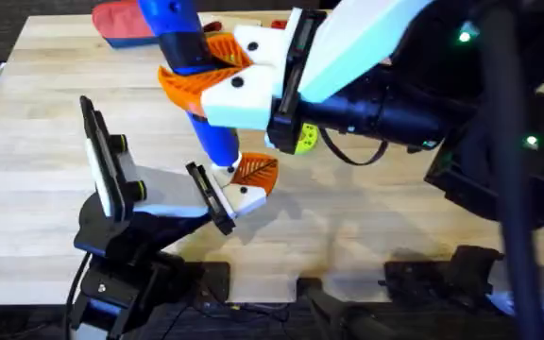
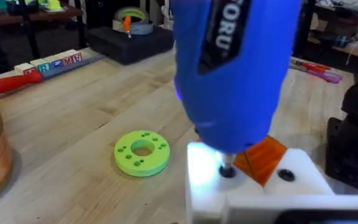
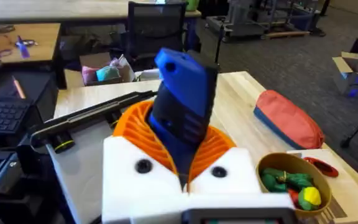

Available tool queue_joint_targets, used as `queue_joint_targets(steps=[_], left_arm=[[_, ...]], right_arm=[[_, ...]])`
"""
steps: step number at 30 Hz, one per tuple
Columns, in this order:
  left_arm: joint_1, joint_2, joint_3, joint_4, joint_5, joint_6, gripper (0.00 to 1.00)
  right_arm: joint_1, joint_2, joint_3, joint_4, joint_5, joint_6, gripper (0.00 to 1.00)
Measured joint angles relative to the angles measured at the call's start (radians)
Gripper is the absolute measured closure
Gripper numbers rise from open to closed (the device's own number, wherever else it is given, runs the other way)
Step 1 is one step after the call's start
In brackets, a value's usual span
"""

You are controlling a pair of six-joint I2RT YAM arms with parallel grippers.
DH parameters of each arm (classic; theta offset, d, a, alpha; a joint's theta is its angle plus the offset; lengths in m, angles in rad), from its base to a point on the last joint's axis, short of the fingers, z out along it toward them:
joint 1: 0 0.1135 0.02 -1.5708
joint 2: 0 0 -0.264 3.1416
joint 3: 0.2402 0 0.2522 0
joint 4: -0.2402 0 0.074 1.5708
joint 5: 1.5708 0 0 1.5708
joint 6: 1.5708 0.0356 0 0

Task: Pick up the gripper from the table and insert it into the empty holder that is missing its gripper. Then pick up a screw, insert it into the mounting hole, and use the screwdriver to tighten it. Finally, clean up the table by picking up the vegetable and placing it into the bucket.

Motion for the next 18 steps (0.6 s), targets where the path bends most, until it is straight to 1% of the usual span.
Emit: queue_joint_targets(steps=[6, 9, 13, 16, 18], left_arm=[[0.000, 0.000, 0.000, 0.001, -0.004, 0.000, 0.995], [0.000, -0.002, 0.000, 0.004, -0.004, 0.004, 0.996], [0.000, -0.001, 0.000, 0.001, -0.001, 0.005, 0.996], [0.000, -0.001, 0.000, 0.001, -0.001, 0.005, 0.996], [0.000, -0.001, 0.000, 0.001, -0.001, 0.005, 0.996]], right_arm=[[-0.007, -0.031, -0.009, -0.004, 0.019, 0.001, 0.996], [-0.030, -0.057, -0.030, 0.014, 0.018, 0.000, 0.996], [-0.103, -0.074, -0.035, 0.176, 0.044, 0.017, 0.996], [-0.182, -0.087, -0.031, 0.282, 0.070, 0.085, 0.997], [-0.217, -0.087, -0.025, 0.292, 0.073, 0.120, 0.997]])
